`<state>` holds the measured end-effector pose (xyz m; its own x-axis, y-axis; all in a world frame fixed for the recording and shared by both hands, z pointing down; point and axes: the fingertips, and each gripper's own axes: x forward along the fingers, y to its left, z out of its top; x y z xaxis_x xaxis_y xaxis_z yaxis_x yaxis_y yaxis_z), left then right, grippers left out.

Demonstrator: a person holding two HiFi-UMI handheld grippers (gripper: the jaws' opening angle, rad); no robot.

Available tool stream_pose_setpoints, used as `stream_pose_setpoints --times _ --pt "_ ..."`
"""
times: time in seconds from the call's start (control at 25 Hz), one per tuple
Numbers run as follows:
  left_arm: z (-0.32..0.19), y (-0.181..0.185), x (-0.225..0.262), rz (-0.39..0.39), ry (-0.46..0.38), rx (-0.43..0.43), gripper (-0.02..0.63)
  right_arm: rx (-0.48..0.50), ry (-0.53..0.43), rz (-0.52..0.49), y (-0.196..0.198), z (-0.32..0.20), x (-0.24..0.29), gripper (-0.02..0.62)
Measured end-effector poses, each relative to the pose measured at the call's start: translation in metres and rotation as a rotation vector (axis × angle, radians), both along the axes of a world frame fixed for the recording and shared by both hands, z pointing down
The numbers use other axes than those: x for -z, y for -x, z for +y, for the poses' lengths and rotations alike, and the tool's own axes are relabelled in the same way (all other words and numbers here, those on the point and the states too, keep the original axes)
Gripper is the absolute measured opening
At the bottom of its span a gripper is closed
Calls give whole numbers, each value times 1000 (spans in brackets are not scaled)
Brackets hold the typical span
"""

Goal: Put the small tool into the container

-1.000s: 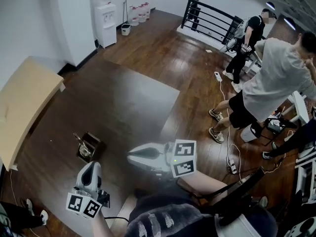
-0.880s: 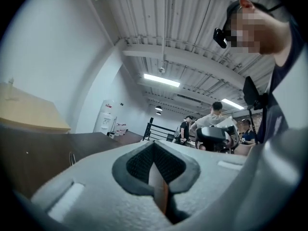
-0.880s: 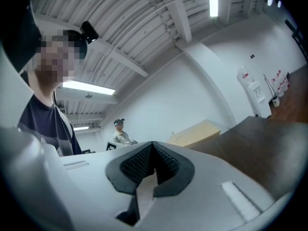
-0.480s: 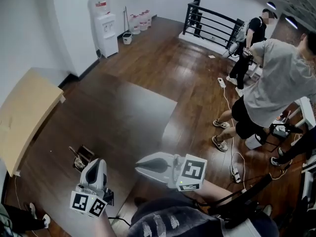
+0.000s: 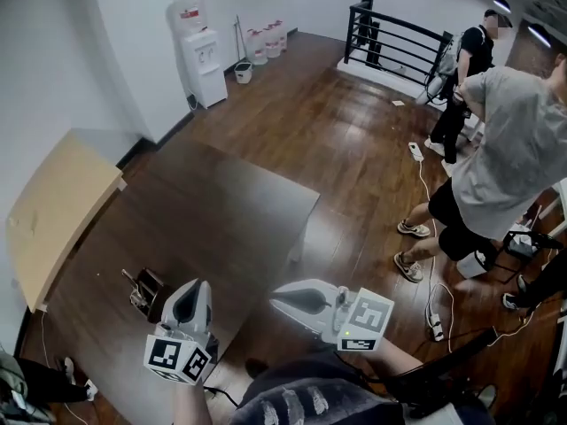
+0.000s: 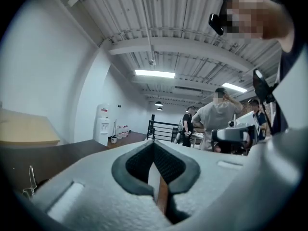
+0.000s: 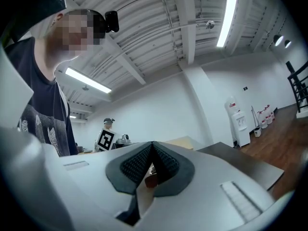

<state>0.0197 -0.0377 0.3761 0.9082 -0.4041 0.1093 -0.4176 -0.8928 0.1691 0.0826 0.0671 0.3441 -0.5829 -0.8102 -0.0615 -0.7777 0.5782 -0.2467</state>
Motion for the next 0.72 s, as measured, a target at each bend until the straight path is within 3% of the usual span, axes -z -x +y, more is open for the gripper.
stream_pose_setpoints --times 0.2,0.36,0.48,0.72 --pt "24 -48 9 -35 -68 -35 -2 -57 -19 -48 -51 28 -7 -2" --pt "42 -81 16 -19 -79 -46 -2 -62 -16 -78 -85 41 -12 -2" --pt "56 -105 18 -51 -106 -84 -2 -61 -22 -88 -106 48 -9 -2" --pt "75 -130 17 -103 -111 -95 -2 -80 -19 -128 -137 68 -13 -1"
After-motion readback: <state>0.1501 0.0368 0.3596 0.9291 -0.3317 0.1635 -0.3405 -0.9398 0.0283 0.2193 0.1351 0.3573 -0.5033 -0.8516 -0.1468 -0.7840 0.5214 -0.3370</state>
